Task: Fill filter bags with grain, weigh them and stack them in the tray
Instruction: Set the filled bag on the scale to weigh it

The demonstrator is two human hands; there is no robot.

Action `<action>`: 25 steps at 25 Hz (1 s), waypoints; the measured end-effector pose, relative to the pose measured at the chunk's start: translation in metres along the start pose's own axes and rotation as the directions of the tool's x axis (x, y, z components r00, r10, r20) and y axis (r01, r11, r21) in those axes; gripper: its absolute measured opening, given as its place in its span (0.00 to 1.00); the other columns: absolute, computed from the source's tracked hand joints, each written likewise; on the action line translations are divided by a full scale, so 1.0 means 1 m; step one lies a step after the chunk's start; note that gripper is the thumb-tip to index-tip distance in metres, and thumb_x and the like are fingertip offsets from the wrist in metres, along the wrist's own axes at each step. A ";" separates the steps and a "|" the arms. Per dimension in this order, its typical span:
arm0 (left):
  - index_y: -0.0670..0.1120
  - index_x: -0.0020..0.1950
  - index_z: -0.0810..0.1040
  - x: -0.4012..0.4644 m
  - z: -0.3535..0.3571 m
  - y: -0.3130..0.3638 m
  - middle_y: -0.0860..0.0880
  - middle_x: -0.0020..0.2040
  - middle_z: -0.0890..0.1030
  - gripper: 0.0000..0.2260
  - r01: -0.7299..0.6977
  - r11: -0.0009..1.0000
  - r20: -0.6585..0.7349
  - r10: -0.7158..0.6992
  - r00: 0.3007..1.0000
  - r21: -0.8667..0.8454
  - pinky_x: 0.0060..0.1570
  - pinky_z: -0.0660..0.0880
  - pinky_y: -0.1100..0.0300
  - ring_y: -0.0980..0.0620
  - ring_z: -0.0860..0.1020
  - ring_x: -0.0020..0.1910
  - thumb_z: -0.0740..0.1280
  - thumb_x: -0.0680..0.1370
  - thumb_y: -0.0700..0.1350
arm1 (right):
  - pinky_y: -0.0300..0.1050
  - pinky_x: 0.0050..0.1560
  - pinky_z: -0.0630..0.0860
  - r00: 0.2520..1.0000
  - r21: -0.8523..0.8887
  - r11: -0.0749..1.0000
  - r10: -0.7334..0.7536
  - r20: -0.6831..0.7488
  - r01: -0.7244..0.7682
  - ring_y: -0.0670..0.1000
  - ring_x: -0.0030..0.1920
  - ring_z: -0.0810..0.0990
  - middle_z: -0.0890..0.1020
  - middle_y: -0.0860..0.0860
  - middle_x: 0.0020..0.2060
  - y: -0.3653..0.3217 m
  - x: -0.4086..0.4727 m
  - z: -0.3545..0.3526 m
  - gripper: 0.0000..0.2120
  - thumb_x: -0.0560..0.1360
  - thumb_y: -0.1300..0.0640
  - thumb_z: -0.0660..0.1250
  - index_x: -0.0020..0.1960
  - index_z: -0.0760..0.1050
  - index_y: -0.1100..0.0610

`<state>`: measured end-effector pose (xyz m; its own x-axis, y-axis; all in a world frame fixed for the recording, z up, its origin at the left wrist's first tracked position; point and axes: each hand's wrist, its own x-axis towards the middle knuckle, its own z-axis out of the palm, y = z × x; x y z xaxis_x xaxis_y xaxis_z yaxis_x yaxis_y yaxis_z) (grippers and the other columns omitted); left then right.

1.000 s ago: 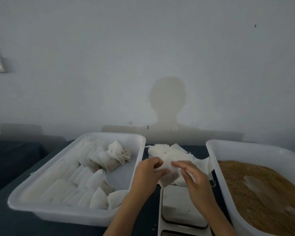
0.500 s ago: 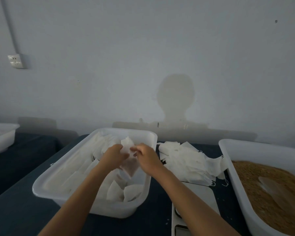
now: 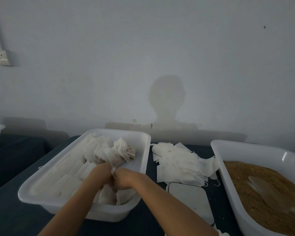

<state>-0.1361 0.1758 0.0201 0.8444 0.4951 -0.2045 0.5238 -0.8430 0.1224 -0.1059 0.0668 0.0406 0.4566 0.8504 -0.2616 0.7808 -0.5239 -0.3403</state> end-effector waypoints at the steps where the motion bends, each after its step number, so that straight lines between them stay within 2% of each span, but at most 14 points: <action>1: 0.40 0.58 0.74 0.000 0.000 0.001 0.45 0.50 0.79 0.10 -0.009 1.000 -0.091 0.009 0.996 0.003 0.53 0.74 0.56 0.46 0.78 0.57 0.62 0.78 0.42 | 0.50 0.59 0.70 1.000 0.028 1.000 -0.011 -0.021 0.012 0.62 0.61 0.74 0.74 0.64 0.62 0.003 -0.004 -0.003 0.17 0.78 0.65 0.60 0.66 0.69 0.67; 2: 0.42 0.59 0.72 0.000 -0.002 0.003 0.45 0.54 0.79 0.11 -0.023 0.999 -0.214 0.013 0.977 -0.045 0.51 0.74 0.56 0.46 0.78 0.57 0.63 0.78 0.44 | 0.52 0.62 0.70 0.997 0.075 0.997 -0.030 -0.072 0.036 0.61 0.62 0.74 0.74 0.64 0.63 0.008 -0.009 -0.008 0.17 0.78 0.66 0.58 0.67 0.68 0.66; 3: 0.44 0.57 0.71 -0.001 -0.006 0.006 0.45 0.53 0.79 0.10 -0.054 0.992 -0.346 0.010 0.938 -0.118 0.46 0.72 0.57 0.46 0.78 0.54 0.64 0.77 0.45 | 0.52 0.63 0.71 0.987 0.142 0.987 -0.049 -0.155 0.072 0.60 0.62 0.74 0.74 0.62 0.63 0.013 -0.014 -0.014 0.18 0.78 0.66 0.57 0.68 0.68 0.65; 5: 0.46 0.52 0.73 -0.002 -0.017 0.019 0.48 0.50 0.79 0.09 -0.132 0.950 -0.484 -0.022 0.875 -0.281 0.43 0.69 0.58 0.47 0.78 0.50 0.67 0.76 0.47 | 0.51 0.63 0.72 0.934 0.262 0.955 -0.040 -0.355 0.140 0.56 0.61 0.75 0.75 0.58 0.62 0.032 -0.026 -0.032 0.18 0.79 0.66 0.57 0.68 0.69 0.61; 8: 0.49 0.48 0.75 -0.004 -0.031 0.050 0.50 0.48 0.80 0.03 -0.266 0.900 -0.525 0.050 0.850 -0.345 0.47 0.72 0.59 0.49 0.78 0.48 0.67 0.76 0.45 | 0.46 0.58 0.74 0.838 0.338 0.929 0.062 -0.542 0.150 0.53 0.56 0.78 0.78 0.55 0.58 0.083 -0.044 -0.062 0.16 0.78 0.66 0.57 0.63 0.74 0.59; 10: 0.50 0.45 0.75 -0.004 -0.036 0.073 0.52 0.46 0.80 0.01 -0.337 0.871 -0.530 0.108 0.841 -0.358 0.48 0.74 0.57 0.51 0.78 0.47 0.66 0.76 0.44 | 0.48 0.59 0.75 0.779 0.386 0.919 0.186 -0.599 0.078 0.54 0.56 0.78 0.80 0.56 0.55 0.126 -0.050 -0.070 0.14 0.77 0.67 0.58 0.59 0.76 0.60; 12: 0.50 0.45 0.75 -0.001 -0.037 0.091 0.52 0.45 0.80 0.01 -0.379 0.850 -0.523 0.149 0.839 -0.365 0.49 0.75 0.56 0.51 0.78 0.46 0.65 0.75 0.44 | 0.48 0.59 0.73 0.717 0.402 0.912 0.332 -0.613 -0.079 0.55 0.57 0.77 0.79 0.57 0.57 0.168 -0.051 -0.066 0.12 0.78 0.66 0.57 0.58 0.76 0.61; 14: 0.49 0.45 0.75 0.001 -0.031 0.103 0.52 0.46 0.80 0.00 -0.395 0.845 -0.505 0.179 0.845 -0.362 0.48 0.74 0.58 0.52 0.78 0.46 0.66 0.76 0.44 | 0.48 0.61 0.72 0.705 0.350 0.892 0.444 -0.553 -0.287 0.56 0.61 0.74 0.76 0.58 0.61 0.206 -0.047 -0.054 0.14 0.77 0.64 0.58 0.61 0.72 0.62; 16: 0.48 0.47 0.76 0.004 -0.022 0.107 0.52 0.47 0.80 0.01 -0.402 0.845 -0.498 0.194 0.845 -0.353 0.47 0.73 0.60 0.52 0.77 0.47 0.66 0.76 0.44 | 0.50 0.65 0.69 0.730 0.268 0.830 0.557 -0.396 -0.489 0.59 0.66 0.69 0.70 0.59 0.66 0.228 -0.043 -0.041 0.23 0.76 0.57 0.62 0.69 0.64 0.63; 18: 0.49 0.47 0.77 0.006 -0.012 0.105 0.53 0.46 0.80 0.02 -0.399 0.848 -0.506 0.187 0.842 -0.349 0.47 0.72 0.62 0.54 0.77 0.47 0.66 0.76 0.45 | 0.53 0.68 0.66 0.736 0.192 0.777 0.630 -0.250 -0.600 0.61 0.69 0.64 0.64 0.59 0.69 0.236 -0.039 -0.028 0.31 0.76 0.51 0.65 0.72 0.57 0.62; 20: 0.50 0.46 0.77 0.010 -0.005 0.104 0.56 0.44 0.79 0.01 -0.395 0.842 -0.518 0.167 0.839 -0.368 0.46 0.71 0.63 0.55 0.77 0.47 0.66 0.75 0.45 | 0.53 0.65 0.67 0.740 0.128 0.782 0.620 -0.261 -0.610 0.61 0.67 0.65 0.63 0.59 0.68 0.239 -0.035 -0.018 0.30 0.75 0.51 0.64 0.70 0.57 0.60; 23: 0.50 0.46 0.77 0.014 -0.001 0.104 0.57 0.43 0.79 0.01 -0.402 0.838 -0.546 0.154 0.823 -0.368 0.43 0.70 0.65 0.56 0.77 0.46 0.66 0.76 0.46 | 0.46 0.58 0.70 0.771 0.076 0.833 0.538 -0.342 -0.548 0.58 0.62 0.73 0.72 0.59 0.63 0.241 -0.033 -0.017 0.18 0.77 0.57 0.59 0.65 0.66 0.61; 25: 0.50 0.47 0.77 0.015 0.000 0.105 0.56 0.43 0.79 0.01 -0.408 0.839 -0.553 0.160 0.818 -0.360 0.40 0.69 0.67 0.57 0.77 0.44 0.66 0.76 0.46 | 0.44 0.57 0.70 0.777 0.097 0.847 0.521 -0.353 -0.523 0.56 0.60 0.75 0.76 0.58 0.61 0.243 -0.035 -0.023 0.14 0.80 0.58 0.55 0.62 0.72 0.63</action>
<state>-0.0683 0.0944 0.0300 0.8360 0.3865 0.3894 0.1355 -0.8333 0.5360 0.0777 -0.0890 -0.0126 0.9121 0.4052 -0.0619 0.3807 -0.8934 -0.2386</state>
